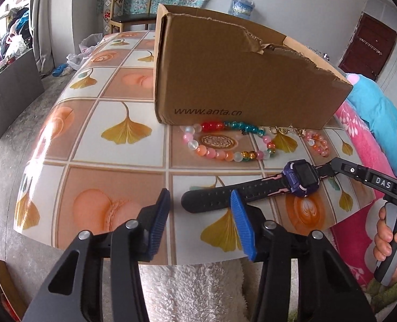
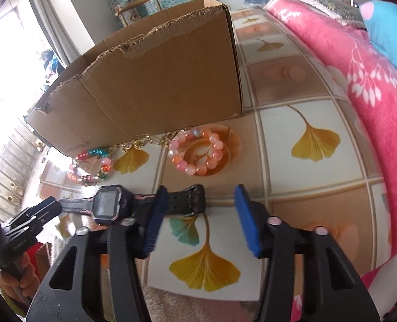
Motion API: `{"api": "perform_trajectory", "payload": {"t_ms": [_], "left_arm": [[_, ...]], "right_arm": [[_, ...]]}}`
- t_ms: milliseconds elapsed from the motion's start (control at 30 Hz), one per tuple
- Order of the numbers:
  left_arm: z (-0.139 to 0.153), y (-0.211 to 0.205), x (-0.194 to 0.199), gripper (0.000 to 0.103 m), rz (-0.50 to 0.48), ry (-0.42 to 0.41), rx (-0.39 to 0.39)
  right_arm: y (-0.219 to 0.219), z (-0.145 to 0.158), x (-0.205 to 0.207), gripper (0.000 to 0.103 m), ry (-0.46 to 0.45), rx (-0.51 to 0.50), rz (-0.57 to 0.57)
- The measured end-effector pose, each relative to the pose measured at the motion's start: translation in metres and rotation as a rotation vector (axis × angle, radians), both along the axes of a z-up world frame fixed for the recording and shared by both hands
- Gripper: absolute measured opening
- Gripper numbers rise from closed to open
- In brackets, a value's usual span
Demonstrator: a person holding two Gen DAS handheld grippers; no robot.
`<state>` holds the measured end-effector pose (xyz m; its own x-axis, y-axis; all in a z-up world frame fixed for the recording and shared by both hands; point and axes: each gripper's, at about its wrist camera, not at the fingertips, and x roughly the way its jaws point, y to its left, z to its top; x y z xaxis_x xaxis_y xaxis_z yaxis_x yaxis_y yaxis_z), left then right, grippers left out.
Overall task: Organize jewelry
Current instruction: 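Reach the right tool to the purple smartwatch strap and close on it, then close the left tool on the watch strap while the right tool holds it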
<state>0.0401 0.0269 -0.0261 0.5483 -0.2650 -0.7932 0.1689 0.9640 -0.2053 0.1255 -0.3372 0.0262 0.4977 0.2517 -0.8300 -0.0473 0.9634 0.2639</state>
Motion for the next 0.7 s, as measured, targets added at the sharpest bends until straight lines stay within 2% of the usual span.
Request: {"api": "perform_trajectory", "payload": {"t_ms": [100,267,367,567,700], "left_arm": [[0.0,0.001,0.003,0.046,-0.001,0.012,-0.02],[0.0,0.01,0.006,0.046,0.004,0.041,-0.14],[0.002,0.019,0.004,0.046,0.02,0.045,-0.229],[0.016,0.023,-0.005,0.045,0.001,-0.011,-0.381],[0.016,0.018,-0.002,0.045,0.001,-0.016,-0.409]], "right_arm": [[0.007,-0.001,0.004,0.031,-0.012,-0.062,0.008],[0.016,-0.001,0.004,0.016,-0.016,-0.078,0.028],[0.016,-0.001,0.004,0.015,-0.015,-0.073,0.022],[0.019,-0.001,-0.001,0.015,-0.018,-0.068,0.02],[0.019,-0.001,-0.002,0.015,-0.02,-0.066,0.018]]}}
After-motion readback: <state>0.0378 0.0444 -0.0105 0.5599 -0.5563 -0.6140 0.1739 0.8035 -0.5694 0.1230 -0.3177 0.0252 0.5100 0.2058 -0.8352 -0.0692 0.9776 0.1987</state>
